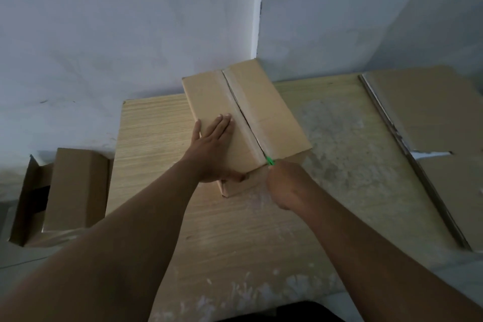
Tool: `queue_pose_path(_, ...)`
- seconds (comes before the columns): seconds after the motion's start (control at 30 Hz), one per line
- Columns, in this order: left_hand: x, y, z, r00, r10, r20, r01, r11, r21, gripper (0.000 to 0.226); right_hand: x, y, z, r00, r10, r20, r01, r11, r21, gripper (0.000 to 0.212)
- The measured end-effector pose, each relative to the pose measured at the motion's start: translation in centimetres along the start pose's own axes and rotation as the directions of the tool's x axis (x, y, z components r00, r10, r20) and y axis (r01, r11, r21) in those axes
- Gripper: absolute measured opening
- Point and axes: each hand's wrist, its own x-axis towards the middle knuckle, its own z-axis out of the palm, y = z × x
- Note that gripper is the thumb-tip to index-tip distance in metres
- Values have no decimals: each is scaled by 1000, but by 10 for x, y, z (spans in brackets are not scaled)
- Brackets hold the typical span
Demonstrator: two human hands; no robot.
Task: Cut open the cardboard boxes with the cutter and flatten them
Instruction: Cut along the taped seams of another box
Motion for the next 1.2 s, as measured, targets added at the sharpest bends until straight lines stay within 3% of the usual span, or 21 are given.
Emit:
queue_pose_path(0.3,4,-3,5,999,6,-40,-7,1000,-10,152,-33,13,23,995,56,-88,-45,991,128,30)
queue_pose_path(0.53,8,7,-11,995,33,93,-43,994,104,132,-43,19,30,984,84,-155,-45,971,236,41)
queue_pose_path(0.73,14,15,-37,983,-2,181,-31,983,181,135,-45,23,27,991,34,-129,4,959,283,43)
queue_pose_path(0.97,23,24,-56,973,23,232,-89,956,278,133,-58,45,-4,979,-5,-205,71,946,315,39)
queue_pose_path(1.1,35,26,-77,942,37,334,-147,939,310,123,-39,54,-15,999,31,-21,-10,750,662,31)
queue_pose_path(1.2,45,38,-89,922,19,386,-192,889,415,131,-31,58,-5,992,41,119,-116,668,735,28)
